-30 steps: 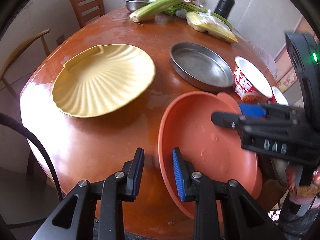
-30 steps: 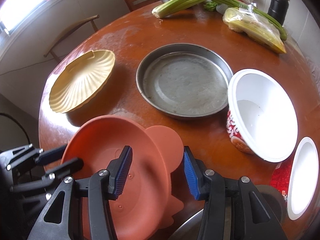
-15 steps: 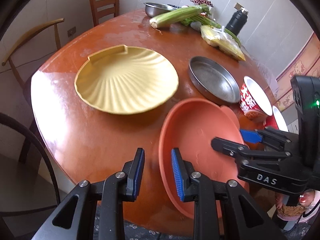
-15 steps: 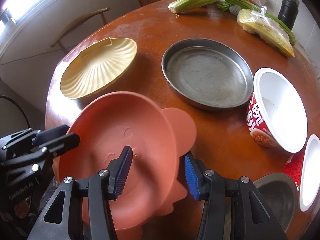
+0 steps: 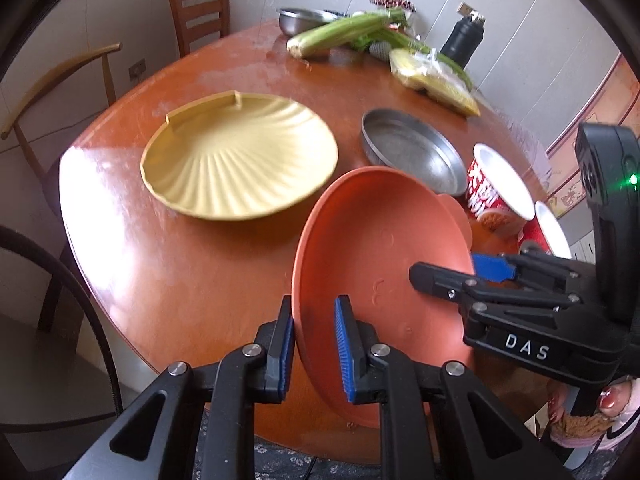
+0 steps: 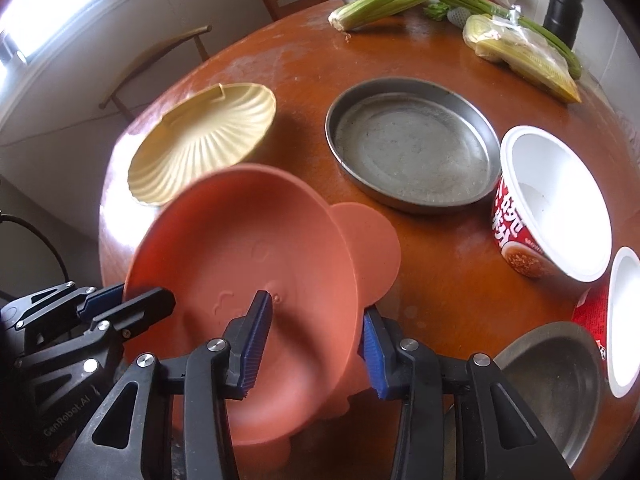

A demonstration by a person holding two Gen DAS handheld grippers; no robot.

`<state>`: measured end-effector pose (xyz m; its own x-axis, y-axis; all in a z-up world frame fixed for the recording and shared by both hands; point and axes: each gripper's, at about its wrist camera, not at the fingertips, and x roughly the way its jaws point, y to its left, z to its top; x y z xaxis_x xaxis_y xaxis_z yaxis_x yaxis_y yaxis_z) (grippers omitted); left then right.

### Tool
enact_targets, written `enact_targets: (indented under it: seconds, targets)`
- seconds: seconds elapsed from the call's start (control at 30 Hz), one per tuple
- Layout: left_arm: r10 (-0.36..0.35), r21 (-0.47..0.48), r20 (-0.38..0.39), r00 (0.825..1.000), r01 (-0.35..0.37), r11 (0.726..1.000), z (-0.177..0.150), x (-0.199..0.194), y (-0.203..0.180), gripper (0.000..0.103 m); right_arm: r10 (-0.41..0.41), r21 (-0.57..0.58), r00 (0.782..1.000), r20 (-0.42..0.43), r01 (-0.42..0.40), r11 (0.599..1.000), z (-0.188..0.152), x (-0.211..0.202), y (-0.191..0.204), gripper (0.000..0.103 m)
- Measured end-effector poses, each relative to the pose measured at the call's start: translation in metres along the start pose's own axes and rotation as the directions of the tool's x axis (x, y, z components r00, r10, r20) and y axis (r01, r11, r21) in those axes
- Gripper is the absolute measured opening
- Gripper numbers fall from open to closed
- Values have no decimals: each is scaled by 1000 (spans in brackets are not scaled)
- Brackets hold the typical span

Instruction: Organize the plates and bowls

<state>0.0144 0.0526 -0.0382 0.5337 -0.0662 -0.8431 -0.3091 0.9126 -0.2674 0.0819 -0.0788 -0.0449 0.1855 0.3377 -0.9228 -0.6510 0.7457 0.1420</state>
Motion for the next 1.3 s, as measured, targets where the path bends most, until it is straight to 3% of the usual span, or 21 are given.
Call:
enact_targets:
  seconds: [0.7, 1.3]
  targets:
    - [-18, 33, 75, 997, 16, 999, 50, -32, 27, 20, 1, -6, 987, 162, 0, 1000, 47, -55, 34, 44]
    - [23, 37, 140, 990, -28, 999, 104, -48, 78, 20, 16, -20, 984, 175, -13, 1000, 109, -44, 76, 45]
